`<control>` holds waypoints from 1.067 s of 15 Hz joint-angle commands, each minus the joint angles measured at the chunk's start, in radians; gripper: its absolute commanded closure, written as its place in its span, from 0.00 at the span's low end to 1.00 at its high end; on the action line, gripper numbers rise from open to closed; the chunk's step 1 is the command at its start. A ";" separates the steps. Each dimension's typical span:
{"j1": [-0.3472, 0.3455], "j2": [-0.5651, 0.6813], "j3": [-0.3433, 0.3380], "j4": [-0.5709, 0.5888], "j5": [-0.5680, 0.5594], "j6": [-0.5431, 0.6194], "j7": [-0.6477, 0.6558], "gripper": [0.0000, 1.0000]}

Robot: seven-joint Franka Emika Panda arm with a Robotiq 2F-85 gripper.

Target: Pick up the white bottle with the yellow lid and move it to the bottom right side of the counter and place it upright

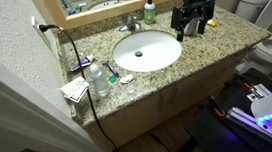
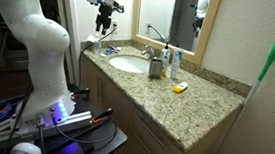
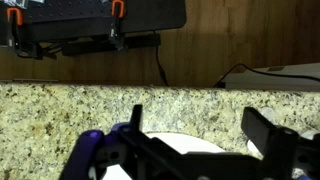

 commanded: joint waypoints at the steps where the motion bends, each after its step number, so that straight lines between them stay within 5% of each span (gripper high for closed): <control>1: 0.003 0.001 -0.003 0.002 -0.001 -0.003 0.001 0.00; 4: -0.044 -0.114 -0.048 -0.102 0.007 0.045 0.083 0.00; 11: -0.194 -0.508 -0.180 -0.359 0.027 -0.077 0.202 0.00; 12: -0.174 -0.368 -0.145 -0.266 0.010 -0.060 0.166 0.00; 16: -0.232 -0.476 -0.172 -0.318 0.015 -0.086 0.204 0.00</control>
